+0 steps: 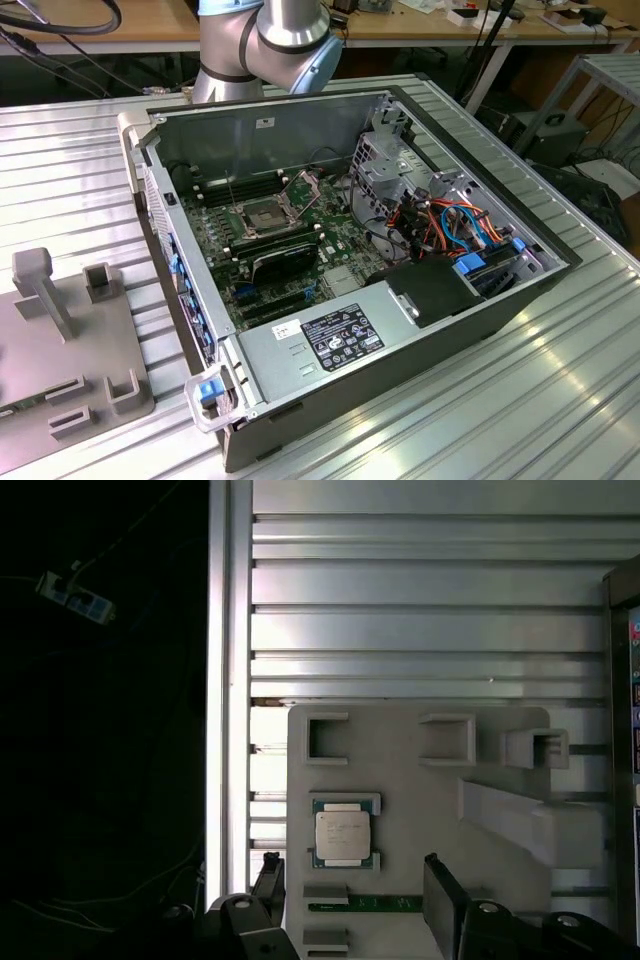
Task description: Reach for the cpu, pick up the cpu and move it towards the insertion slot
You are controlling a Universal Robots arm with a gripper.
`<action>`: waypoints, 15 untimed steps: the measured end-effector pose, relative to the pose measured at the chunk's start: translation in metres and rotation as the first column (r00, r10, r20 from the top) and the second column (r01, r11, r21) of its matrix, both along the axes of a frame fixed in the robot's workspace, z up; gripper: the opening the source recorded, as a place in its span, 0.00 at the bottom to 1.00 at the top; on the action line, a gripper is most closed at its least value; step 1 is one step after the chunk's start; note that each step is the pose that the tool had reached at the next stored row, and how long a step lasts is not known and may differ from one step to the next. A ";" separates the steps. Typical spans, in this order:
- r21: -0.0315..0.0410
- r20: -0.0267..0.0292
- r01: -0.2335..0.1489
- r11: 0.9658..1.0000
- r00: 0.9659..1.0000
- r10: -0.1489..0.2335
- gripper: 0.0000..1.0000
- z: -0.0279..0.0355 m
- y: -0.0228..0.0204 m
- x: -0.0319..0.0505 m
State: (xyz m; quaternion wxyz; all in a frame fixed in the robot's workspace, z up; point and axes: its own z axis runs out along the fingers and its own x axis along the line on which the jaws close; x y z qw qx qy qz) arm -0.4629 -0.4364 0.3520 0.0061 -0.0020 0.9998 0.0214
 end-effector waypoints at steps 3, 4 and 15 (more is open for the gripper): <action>0.000 0.000 0.000 1.000 1.000 0.000 0.66 -0.0005 0.0000 0.0000; 0.000 0.000 0.000 1.000 1.000 0.000 0.66 -0.0005 0.0000 0.0000; 0.000 0.000 0.000 1.000 1.000 0.000 0.66 -0.0075 -0.0001 -0.0001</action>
